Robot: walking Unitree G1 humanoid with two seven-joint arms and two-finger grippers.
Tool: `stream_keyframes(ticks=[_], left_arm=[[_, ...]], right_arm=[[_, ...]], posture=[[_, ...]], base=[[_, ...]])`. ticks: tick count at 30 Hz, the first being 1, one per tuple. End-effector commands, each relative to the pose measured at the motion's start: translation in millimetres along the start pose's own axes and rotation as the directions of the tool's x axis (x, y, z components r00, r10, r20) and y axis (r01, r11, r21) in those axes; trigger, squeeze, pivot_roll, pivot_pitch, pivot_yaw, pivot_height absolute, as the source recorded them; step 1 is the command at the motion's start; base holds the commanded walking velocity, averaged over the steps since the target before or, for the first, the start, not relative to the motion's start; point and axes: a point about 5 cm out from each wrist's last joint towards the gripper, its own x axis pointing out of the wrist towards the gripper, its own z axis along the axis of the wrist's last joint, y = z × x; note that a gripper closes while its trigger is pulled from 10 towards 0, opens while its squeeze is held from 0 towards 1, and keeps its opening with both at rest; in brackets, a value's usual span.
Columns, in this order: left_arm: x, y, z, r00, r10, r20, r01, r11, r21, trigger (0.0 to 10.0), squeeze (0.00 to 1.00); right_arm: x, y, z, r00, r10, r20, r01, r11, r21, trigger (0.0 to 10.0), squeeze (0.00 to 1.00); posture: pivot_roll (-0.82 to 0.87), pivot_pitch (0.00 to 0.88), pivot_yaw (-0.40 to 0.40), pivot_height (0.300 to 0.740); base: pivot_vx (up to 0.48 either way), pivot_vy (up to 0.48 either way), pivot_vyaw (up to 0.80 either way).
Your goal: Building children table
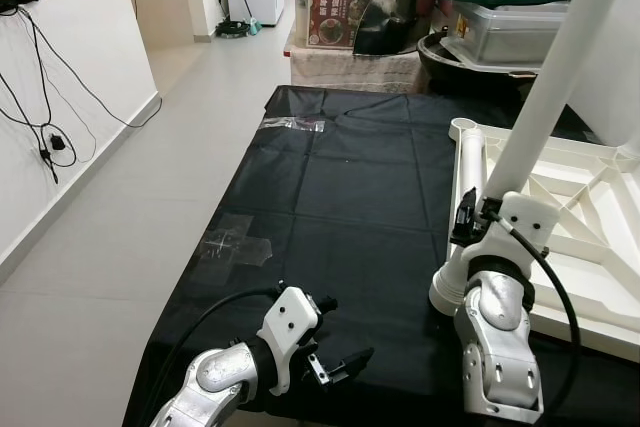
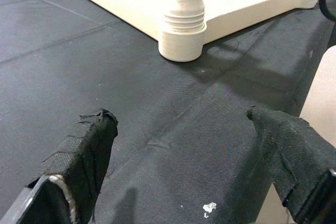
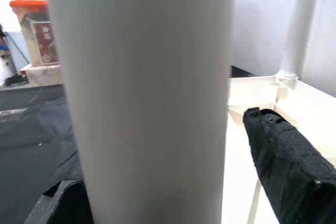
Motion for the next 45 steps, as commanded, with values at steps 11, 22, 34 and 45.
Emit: stream_keyframes(ticks=[11, 22, 34, 45], left_arm=[[-0.5, -0.6, -8, 1.0, -0.011, -0.025, 0.011, 1.0, -0.009, 10.0, 0.0], [1.1, -0.5, -8, 1.0, -0.008, -0.025, 0.008, 1.0, 0.001, 10.0, 0.0], [1.7, 0.1, -8, 1.0, -0.002, -0.021, 0.002, 1.0, 0.002, 10.0, 0.0], [1.6, 0.9, -8, 1.0, -0.012, -0.022, 0.012, 1.0, -0.002, 10.0, 0.0]], right_arm=[[19.5, -0.2, 8, 0.779, 0.627, 0.001, -0.615, 0.763, 0.201, 10.0, 0.0], [15.9, 22.7, 15, 0.04, 0.994, -0.103, -0.975, 0.061, 0.215, 10.0, 0.0], [15.2, 44.2, 11, 0.03, 0.996, -0.08, -0.986, 0.042, 0.162, 0.0, 0.0], [41.5, 15.0, 7, 0.831, 0.548, -0.094, -0.545, 0.836, 0.061, 0.0, 0.0]], posture=[[0.19, 0.0, -0.045, 0.74], [0.22, 0.0, -0.067, 0.74], [0.22, 0.0, -0.073, 0.74], [0.2, 0.0, -0.055, 0.74]], base=[[0.0, 0.0, 0.0], [0.0, 0.0, 0.0], [0.0, 0.0, 0.0], [0.0, 0.0, 0.0]])
